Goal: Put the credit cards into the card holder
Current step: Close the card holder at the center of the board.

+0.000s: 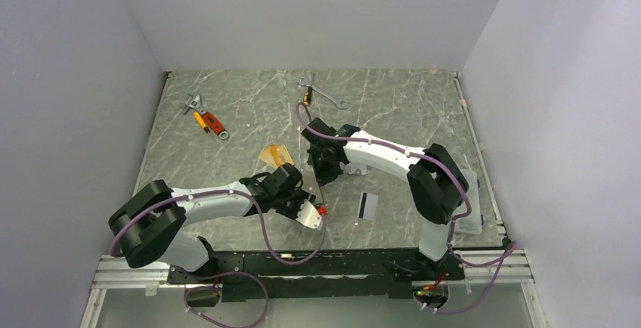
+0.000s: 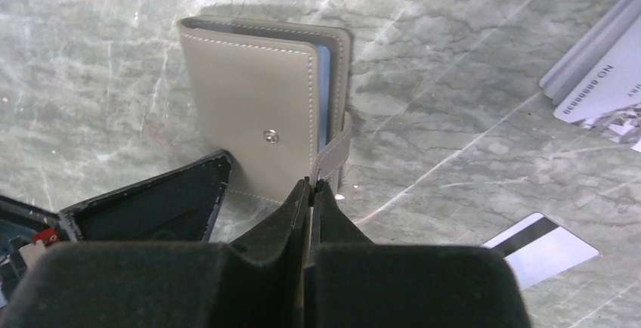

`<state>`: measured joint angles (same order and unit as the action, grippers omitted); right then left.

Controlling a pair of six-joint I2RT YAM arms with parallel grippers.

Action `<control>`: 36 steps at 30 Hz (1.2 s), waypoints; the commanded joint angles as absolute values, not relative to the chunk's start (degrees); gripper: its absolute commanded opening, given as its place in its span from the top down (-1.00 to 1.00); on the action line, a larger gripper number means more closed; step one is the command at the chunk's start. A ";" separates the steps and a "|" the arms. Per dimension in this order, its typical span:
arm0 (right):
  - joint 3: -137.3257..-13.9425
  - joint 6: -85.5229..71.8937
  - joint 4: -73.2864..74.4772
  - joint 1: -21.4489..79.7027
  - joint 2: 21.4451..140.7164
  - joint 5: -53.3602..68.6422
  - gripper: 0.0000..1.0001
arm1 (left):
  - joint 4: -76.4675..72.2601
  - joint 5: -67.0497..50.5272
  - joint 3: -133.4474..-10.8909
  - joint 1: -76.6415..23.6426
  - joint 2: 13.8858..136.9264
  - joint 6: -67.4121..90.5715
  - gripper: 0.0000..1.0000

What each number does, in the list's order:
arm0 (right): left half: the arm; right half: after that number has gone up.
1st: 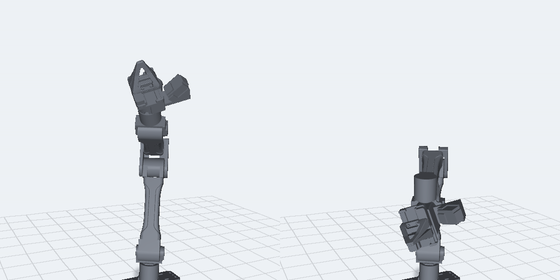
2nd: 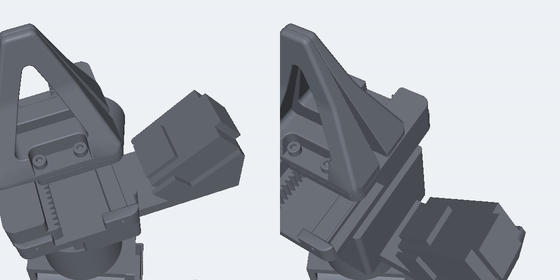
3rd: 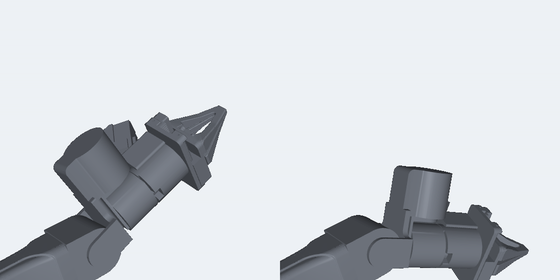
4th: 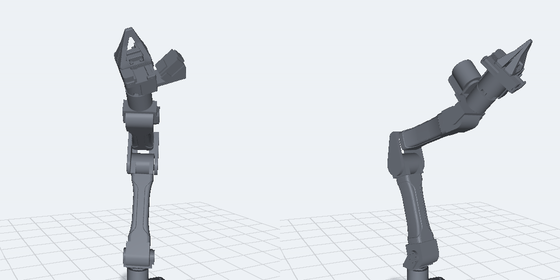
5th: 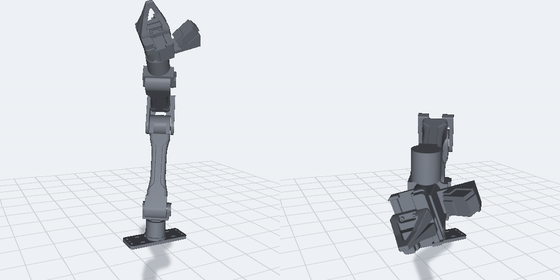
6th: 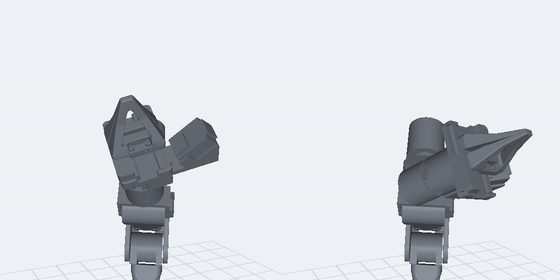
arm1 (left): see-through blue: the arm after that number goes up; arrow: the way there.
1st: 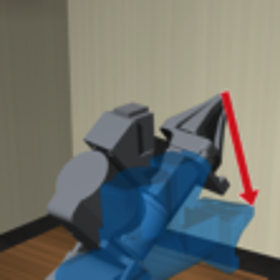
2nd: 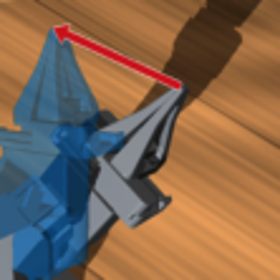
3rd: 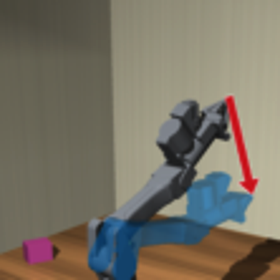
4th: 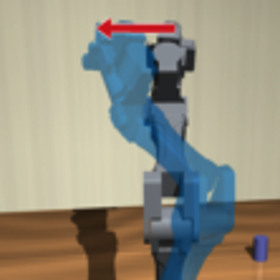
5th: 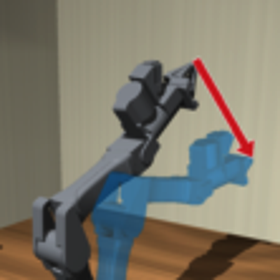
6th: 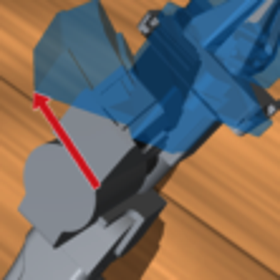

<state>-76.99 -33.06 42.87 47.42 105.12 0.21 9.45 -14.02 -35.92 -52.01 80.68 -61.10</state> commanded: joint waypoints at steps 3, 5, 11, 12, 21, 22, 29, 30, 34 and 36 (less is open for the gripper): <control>-80.10 -29.55 39.96 47.96 106.47 8.20 1.00 | 15.04 -15.86 -39.31 -52.21 82.77 -64.45 0.19; -80.89 -28.93 40.12 48.15 108.19 9.31 1.00 | 15.72 -15.97 -39.67 -52.25 83.17 -64.87 0.23; -82.80 -27.89 40.16 48.34 111.62 10.79 1.00 | 17.14 -15.74 -40.01 -52.26 83.37 -65.56 0.31; -83.06 -27.79 40.29 48.34 112.15 10.78 1.00 | 17.28 -15.61 -39.99 -52.26 83.28 -65.59 0.33; -82.54 -28.99 39.66 48.02 111.80 8.12 1.00 | 18.10 -15.73 -39.73 -52.21 82.79 -65.50 0.41; -82.40 -29.20 39.48 47.89 111.45 7.97 1.00 | 18.25 -15.69 -39.79 -52.21 82.75 -65.51 0.42; -80.95 -31.78 36.37 46.65 109.37 8.99 1.00 | 18.75 -15.29 -39.99 -52.22 82.70 -65.61 0.46; -80.72 -32.19 35.87 46.56 109.20 9.19 1.00 | 18.69 -15.29 -39.87 -52.21 82.64 -65.62 0.47; -79.75 -33.58 34.43 46.15 108.83 9.74 1.00 | 18.57 -15.25 -39.38 -52.22 82.51 -65.52 0.48; -79.27 -33.74 33.91 46.22 108.77 9.95 1.00 | 18.43 -15.08 -39.15 -52.25 82.45 -65.43 0.49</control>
